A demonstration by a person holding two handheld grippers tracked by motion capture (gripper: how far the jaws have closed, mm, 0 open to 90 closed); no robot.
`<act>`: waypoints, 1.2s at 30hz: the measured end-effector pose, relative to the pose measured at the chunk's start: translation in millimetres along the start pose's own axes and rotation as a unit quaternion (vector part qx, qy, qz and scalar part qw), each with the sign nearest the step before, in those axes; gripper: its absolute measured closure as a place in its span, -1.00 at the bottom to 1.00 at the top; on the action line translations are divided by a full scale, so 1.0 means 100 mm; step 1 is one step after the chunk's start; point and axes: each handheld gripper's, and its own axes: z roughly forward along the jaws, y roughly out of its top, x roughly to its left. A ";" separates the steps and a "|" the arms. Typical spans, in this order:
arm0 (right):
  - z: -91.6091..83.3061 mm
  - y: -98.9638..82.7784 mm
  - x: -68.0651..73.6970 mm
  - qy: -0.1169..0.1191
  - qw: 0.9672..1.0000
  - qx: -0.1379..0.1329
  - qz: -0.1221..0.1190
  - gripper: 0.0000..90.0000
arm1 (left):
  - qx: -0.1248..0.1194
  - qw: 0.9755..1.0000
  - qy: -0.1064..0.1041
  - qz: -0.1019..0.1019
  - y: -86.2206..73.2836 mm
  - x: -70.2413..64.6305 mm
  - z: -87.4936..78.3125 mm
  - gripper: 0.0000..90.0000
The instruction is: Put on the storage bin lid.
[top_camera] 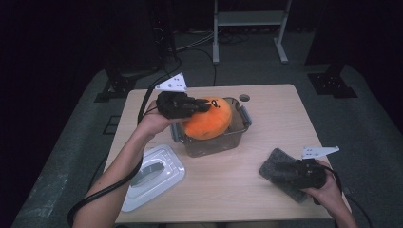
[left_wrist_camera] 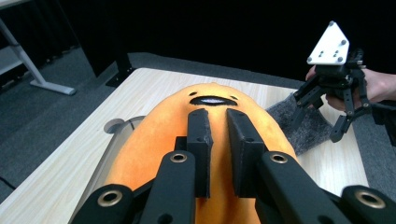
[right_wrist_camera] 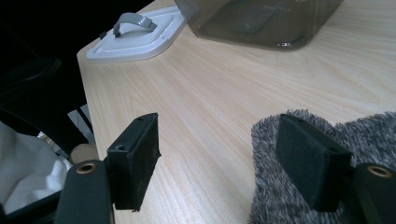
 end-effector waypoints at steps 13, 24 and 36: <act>-0.01 0.00 -0.01 0.000 1.000 -0.002 -0.001 -0.35 | -0.006 1.000 0.013 -0.015 -0.05 0.20 0.09 0.79; -0.02 0.00 -0.01 0.001 1.000 -0.005 -0.003 -0.35 | 0.004 1.000 0.012 -0.022 -0.15 0.34 0.26 0.79; -0.04 0.00 -0.01 0.001 1.000 -0.005 -0.002 -0.35 | 0.012 0.999 0.010 -0.028 -0.28 0.42 0.45 0.79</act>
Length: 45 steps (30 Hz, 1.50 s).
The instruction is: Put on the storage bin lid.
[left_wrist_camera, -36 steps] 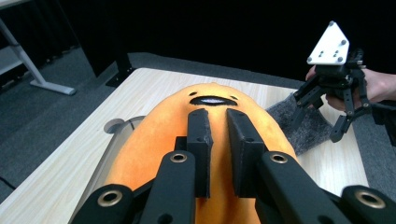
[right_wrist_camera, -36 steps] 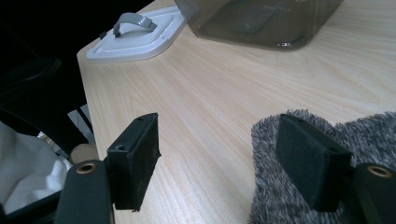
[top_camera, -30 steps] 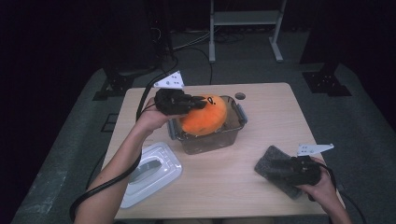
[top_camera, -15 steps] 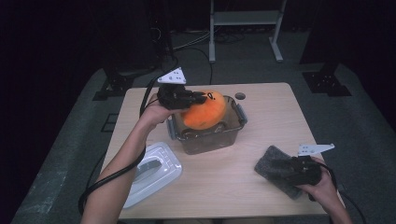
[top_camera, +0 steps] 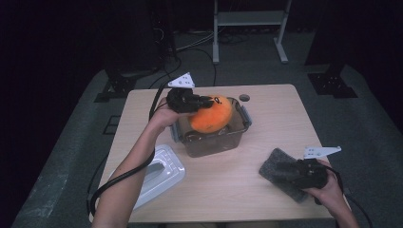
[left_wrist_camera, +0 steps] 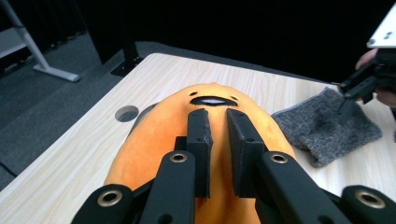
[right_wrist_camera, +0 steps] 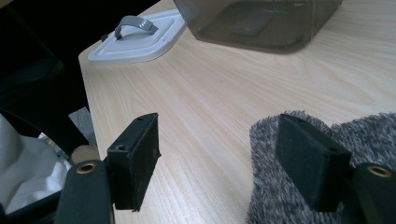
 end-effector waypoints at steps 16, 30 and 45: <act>-0.01 0.00 0.00 0.001 1.000 -0.001 -0.001 -0.35 | 0.019 1.000 -0.008 -0.004 -0.09 0.01 0.24 0.79; -0.01 0.00 -0.01 0.002 1.000 -0.002 0.000 -0.35 | 0.042 0.999 -0.011 0.002 -0.13 0.03 0.38 0.79; -0.03 -0.01 -0.02 0.002 1.000 -0.005 0.001 -0.35 | 0.065 0.998 -0.016 0.009 -0.13 0.04 0.50 0.79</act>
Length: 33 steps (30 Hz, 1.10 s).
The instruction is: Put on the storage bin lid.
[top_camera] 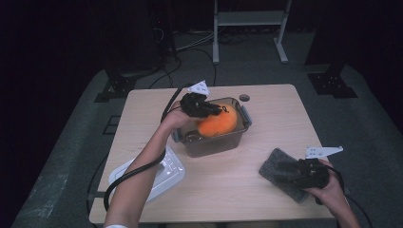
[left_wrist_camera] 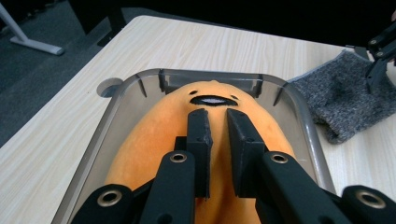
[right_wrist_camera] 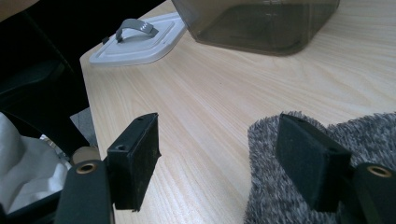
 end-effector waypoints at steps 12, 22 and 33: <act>-0.01 0.00 0.00 0.000 1.000 -0.001 -0.002 -0.35 | 0.022 1.000 -0.003 0.007 -0.03 0.01 0.07 0.78; -0.01 0.00 0.00 -0.001 1.000 -0.003 -0.002 -0.35 | 0.048 0.999 0.000 0.009 -0.05 0.02 0.13 0.78; -0.02 0.00 0.00 -0.001 1.000 -0.003 -0.004 -0.35 | 0.073 0.997 0.001 0.021 -0.04 0.00 0.17 0.76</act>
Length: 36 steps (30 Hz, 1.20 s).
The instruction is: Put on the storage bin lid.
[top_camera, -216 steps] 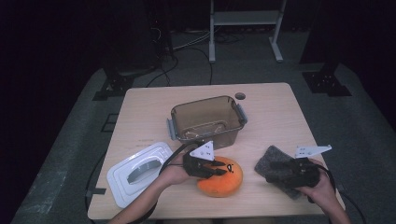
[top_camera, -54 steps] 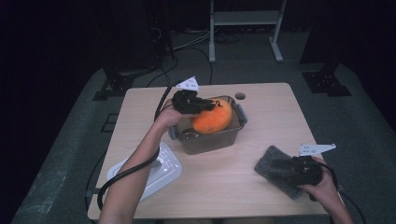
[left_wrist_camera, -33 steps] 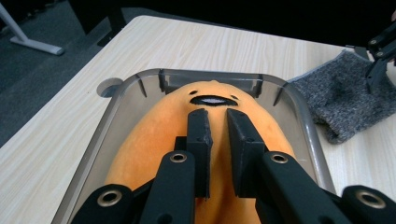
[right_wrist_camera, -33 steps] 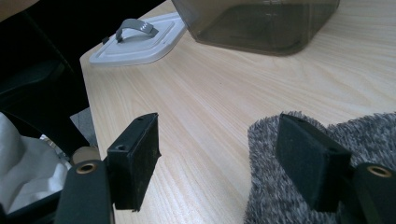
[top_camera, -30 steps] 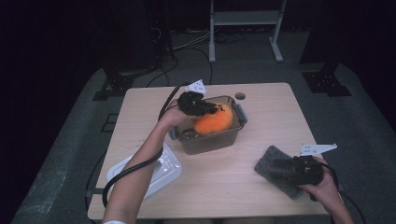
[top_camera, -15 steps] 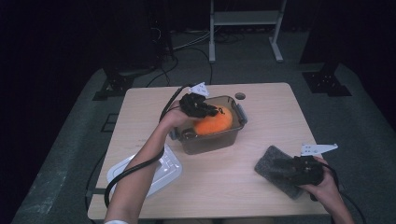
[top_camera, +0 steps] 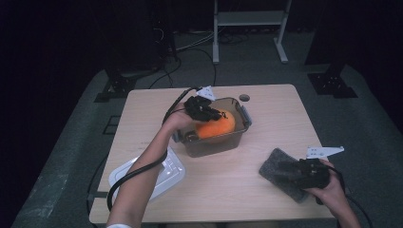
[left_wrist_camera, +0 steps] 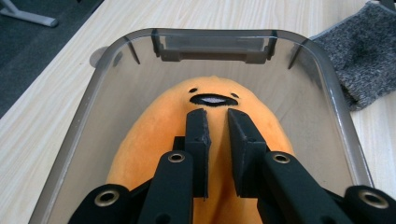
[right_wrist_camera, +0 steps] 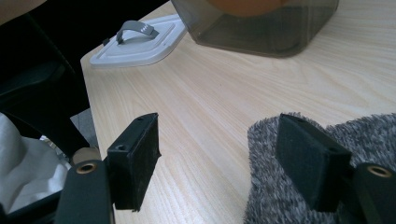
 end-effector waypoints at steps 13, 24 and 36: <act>-0.01 0.00 0.01 -0.001 1.000 -0.003 0.001 -0.35 | 0.011 1.000 -0.019 -0.003 -0.02 0.00 0.01 0.66; 0.01 0.01 0.01 0.000 1.000 0.000 0.000 -0.35 | -0.018 0.999 -0.030 -0.008 0.03 -0.02 -0.10 0.62; 0.04 0.01 0.02 0.002 1.000 0.005 -0.001 -0.35 | -0.036 0.998 -0.042 -0.013 0.01 -0.08 -0.28 0.36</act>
